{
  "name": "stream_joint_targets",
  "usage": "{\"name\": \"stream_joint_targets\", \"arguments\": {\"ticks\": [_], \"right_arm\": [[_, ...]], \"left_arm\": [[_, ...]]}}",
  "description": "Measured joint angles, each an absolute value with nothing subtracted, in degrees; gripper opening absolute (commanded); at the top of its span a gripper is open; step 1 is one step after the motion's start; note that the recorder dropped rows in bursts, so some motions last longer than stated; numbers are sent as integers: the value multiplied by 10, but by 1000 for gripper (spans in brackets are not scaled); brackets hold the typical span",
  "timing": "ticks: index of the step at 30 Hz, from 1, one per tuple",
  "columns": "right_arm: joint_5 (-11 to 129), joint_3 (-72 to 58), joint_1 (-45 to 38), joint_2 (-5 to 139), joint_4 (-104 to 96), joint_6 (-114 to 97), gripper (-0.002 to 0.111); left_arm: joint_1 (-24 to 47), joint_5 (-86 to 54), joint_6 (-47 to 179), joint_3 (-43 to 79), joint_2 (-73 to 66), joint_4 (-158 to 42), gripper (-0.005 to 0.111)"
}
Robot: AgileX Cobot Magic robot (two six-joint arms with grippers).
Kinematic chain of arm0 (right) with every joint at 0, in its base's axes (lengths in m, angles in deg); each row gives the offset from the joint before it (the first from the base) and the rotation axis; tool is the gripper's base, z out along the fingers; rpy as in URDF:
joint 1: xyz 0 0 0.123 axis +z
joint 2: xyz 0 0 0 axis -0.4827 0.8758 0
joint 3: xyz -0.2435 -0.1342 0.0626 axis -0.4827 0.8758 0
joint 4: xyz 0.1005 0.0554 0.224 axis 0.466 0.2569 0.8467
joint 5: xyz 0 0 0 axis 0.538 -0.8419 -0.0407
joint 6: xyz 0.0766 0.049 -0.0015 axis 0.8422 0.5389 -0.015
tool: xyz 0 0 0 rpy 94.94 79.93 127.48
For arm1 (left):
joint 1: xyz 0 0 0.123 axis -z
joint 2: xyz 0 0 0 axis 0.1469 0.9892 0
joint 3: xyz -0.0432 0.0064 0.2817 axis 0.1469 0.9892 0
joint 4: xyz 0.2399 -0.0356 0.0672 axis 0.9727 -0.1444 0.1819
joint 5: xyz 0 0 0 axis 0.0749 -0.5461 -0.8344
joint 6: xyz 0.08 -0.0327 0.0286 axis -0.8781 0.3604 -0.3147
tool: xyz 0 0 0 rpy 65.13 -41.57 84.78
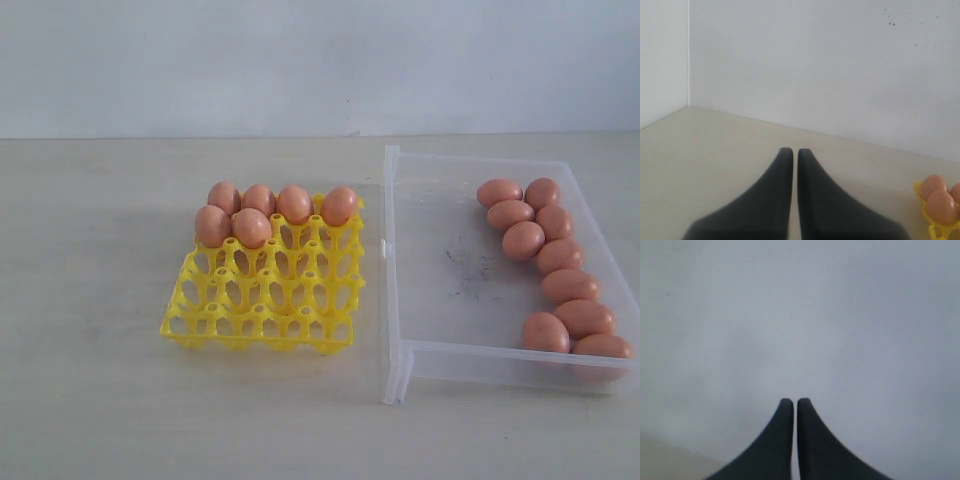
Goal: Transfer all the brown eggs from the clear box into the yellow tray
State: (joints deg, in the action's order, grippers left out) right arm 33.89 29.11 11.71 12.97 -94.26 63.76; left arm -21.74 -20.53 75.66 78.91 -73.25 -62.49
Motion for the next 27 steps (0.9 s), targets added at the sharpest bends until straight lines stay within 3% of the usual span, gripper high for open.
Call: {"name": "stream_joint_targets", "arguments": {"ticks": [4, 7, 11, 18, 23, 27], "right_arm": [[105, 286, 117, 135, -1025, 881, 0], [164, 284, 117, 152, -1029, 855, 0], [333, 274, 117, 227, -1033, 753, 0], [472, 267, 117, 363, -1039, 395, 0], [356, 267, 117, 433, -1044, 73, 0], [237, 246, 117, 499, -982, 24, 0]], "left_arm": [[-217, -205, 757, 789, -732, -625, 4], [-217, -205, 757, 789, -732, -625, 4], [-217, -205, 757, 789, -732, -625, 4], [-217, -205, 757, 789, -732, -625, 4], [-217, -205, 757, 789, -732, -625, 4], [-217, -205, 757, 789, -732, -625, 4]]}}
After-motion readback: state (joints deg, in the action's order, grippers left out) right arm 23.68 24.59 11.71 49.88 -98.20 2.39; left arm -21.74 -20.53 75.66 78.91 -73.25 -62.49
